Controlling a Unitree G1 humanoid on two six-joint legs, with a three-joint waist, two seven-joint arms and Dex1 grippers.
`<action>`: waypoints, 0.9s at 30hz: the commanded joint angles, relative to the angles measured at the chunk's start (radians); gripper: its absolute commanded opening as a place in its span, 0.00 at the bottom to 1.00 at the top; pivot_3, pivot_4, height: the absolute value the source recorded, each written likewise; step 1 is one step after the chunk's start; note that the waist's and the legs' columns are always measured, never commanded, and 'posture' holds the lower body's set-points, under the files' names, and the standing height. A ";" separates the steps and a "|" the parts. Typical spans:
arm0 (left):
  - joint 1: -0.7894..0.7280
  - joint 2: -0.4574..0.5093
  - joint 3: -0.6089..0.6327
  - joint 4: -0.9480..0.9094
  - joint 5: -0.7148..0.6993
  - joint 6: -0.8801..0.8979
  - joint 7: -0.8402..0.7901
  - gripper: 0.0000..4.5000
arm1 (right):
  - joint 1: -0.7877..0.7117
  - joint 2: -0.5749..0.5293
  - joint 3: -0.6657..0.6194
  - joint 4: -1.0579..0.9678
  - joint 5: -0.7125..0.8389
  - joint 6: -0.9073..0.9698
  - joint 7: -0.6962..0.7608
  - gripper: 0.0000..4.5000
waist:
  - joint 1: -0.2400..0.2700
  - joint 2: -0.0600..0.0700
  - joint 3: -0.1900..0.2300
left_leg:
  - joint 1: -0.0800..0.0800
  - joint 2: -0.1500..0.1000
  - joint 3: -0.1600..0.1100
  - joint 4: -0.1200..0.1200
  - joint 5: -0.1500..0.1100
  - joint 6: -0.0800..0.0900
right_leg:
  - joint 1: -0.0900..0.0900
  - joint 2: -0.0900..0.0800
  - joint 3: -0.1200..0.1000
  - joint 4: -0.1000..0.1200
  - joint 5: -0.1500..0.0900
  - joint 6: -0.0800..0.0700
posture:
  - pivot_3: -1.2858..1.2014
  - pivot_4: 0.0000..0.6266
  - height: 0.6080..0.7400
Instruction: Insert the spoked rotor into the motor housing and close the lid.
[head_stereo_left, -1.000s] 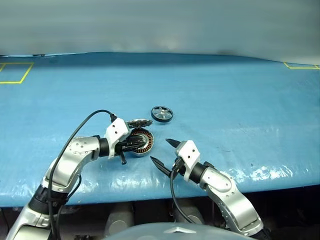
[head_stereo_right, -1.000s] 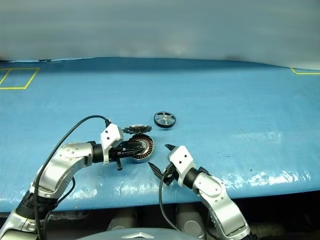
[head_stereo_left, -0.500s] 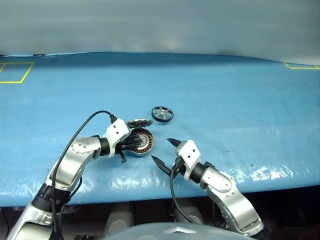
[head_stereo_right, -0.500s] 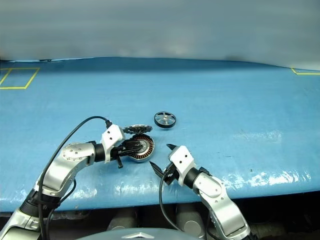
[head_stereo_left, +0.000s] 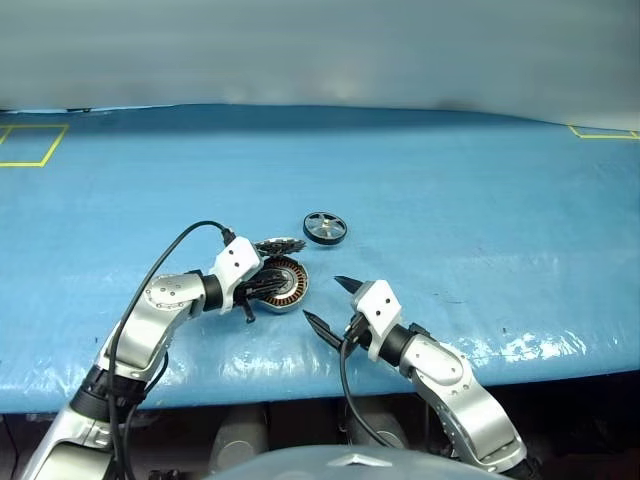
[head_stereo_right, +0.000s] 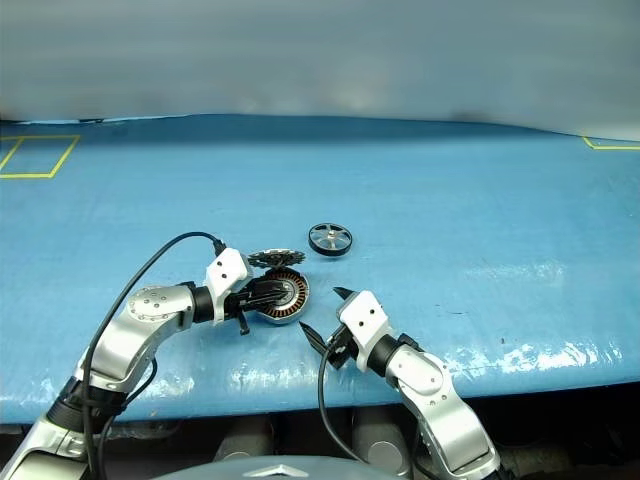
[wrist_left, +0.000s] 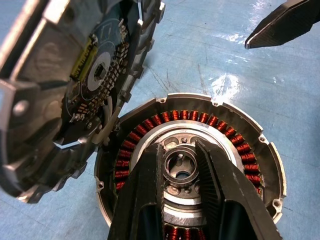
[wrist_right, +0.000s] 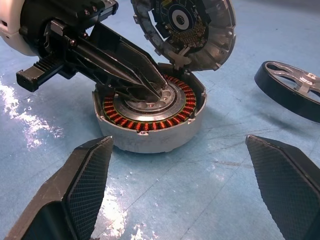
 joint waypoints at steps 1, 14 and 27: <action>-0.019 -0.008 -0.004 -0.016 0.008 -0.024 -0.004 0.14 | -0.002 0.001 -0.003 -0.036 0.003 -0.007 -0.001 1.00 | 0.000 0.000 0.000 | 0.000 0.000 0.000 0.000 0.000 0.000 | 0.000 0.000 0.000 0.000 0.000 0.000 | 0.52 0.24 1.00; 0.001 -0.005 0.019 -0.068 -0.025 0.012 -0.036 0.59 | -0.001 0.003 -0.005 -0.034 0.002 -0.002 -0.005 1.00 | 0.000 0.000 0.000 | 0.000 0.000 0.000 0.000 0.000 0.000 | 0.000 0.000 0.000 0.000 0.000 0.000 | 0.52 0.24 1.00; 0.061 0.031 0.127 -0.209 -0.201 0.141 -0.038 0.04 | -0.010 0.002 0.000 -0.027 0.004 0.003 0.002 1.00 | 0.000 0.000 0.000 | 0.000 0.000 0.000 0.000 0.000 0.000 | 0.000 0.000 0.000 0.000 0.000 0.000 | 0.52 0.24 1.00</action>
